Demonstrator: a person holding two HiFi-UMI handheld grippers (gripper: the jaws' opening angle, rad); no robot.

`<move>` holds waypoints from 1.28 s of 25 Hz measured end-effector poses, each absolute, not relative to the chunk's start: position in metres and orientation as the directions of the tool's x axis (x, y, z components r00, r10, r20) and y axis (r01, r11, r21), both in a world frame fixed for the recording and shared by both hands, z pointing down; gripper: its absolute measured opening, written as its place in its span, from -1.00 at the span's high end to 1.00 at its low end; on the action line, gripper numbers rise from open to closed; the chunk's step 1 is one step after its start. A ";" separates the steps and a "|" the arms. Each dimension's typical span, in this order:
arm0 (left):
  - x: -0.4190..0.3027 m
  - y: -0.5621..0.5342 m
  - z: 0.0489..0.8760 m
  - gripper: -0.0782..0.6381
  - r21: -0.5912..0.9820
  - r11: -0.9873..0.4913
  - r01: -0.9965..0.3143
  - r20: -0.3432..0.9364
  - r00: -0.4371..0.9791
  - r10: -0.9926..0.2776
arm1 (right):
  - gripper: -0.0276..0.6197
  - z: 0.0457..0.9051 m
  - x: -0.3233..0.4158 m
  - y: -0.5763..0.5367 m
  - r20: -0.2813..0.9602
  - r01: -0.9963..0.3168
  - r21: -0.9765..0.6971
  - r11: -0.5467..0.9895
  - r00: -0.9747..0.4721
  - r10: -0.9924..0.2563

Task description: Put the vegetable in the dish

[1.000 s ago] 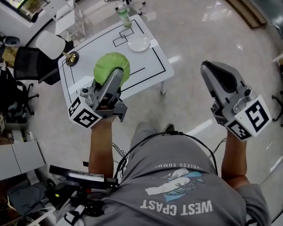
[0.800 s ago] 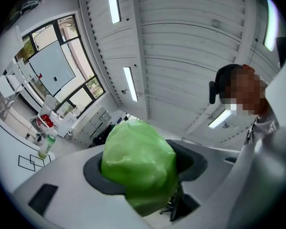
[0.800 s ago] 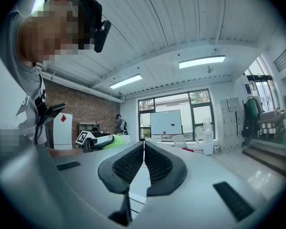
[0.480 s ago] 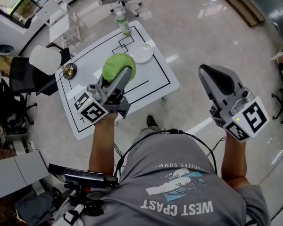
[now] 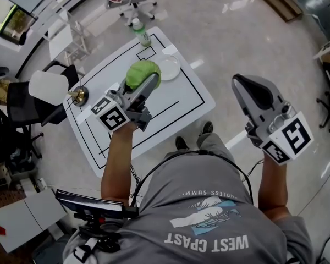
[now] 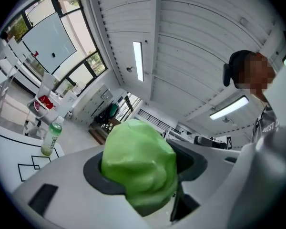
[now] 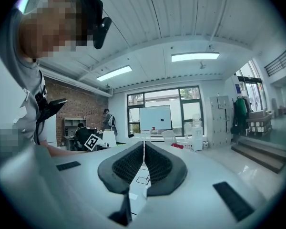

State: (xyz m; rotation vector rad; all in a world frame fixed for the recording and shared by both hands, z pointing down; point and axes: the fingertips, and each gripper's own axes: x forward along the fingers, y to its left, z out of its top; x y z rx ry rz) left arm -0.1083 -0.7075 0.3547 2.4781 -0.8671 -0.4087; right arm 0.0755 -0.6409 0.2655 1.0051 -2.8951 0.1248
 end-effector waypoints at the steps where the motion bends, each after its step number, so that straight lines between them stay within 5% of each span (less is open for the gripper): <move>1: -0.106 -0.709 0.359 0.03 0.532 -0.684 -0.499 -0.106 0.762 -0.639 | 0.89 0.266 0.077 -0.641 0.099 -0.626 -0.055 0.778 -0.778 -0.620; 32: -0.060 -0.858 0.632 0.03 0.703 -0.442 -0.558 0.403 0.824 -0.398 | 0.89 0.357 0.097 -0.792 0.304 -0.621 -0.119 0.775 -0.766 -0.566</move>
